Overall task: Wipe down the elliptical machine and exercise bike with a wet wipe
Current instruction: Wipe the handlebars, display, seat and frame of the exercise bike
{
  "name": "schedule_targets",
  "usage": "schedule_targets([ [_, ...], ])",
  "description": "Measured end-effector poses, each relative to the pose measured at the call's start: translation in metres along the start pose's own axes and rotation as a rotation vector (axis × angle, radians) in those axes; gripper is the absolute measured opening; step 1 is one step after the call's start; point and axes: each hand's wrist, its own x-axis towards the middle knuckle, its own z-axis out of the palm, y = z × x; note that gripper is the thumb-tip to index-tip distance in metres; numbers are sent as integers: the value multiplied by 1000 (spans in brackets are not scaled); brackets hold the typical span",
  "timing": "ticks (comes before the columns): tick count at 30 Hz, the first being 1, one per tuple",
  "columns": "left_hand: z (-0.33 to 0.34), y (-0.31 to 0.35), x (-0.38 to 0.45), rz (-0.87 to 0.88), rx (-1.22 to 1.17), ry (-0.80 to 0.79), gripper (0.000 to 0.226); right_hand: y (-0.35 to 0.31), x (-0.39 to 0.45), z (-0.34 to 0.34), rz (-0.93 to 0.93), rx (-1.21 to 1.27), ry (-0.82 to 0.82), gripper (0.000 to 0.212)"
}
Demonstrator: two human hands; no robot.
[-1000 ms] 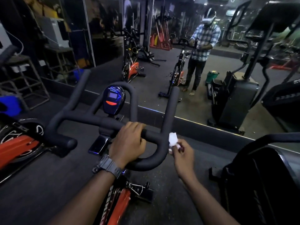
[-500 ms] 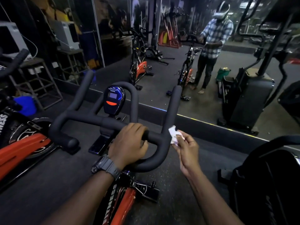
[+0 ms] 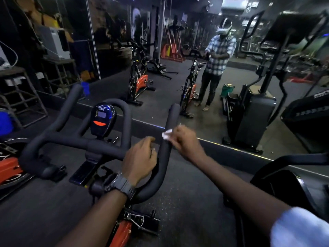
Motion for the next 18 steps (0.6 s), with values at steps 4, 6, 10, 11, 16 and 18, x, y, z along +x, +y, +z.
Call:
schedule_targets([
  [4, 2, -3, 5, -49, -79, 49, 30, 1, 0, -5, -197, -38, -220, 19],
  [6, 5, -3, 7, -57, -80, 50, 28, 13, 44, -9, -92, -124, -77, 15],
  [10, 6, -3, 6, -58, -90, 55, 26, 13, 70, -11, 66, -202, 8, 25],
  [11, 6, -3, 6, -55, -101, 74, 27, 5, 52, -6, -19, -172, -64, 26],
  [16, 11, 4, 13, 21, -195, 71, 34, -2, 11, -15, -189, -96, -256, 19],
  [18, 19, 17, 25, 56, -236, 30, 40, 21, 50, -27, -104, -126, -55, 12],
])
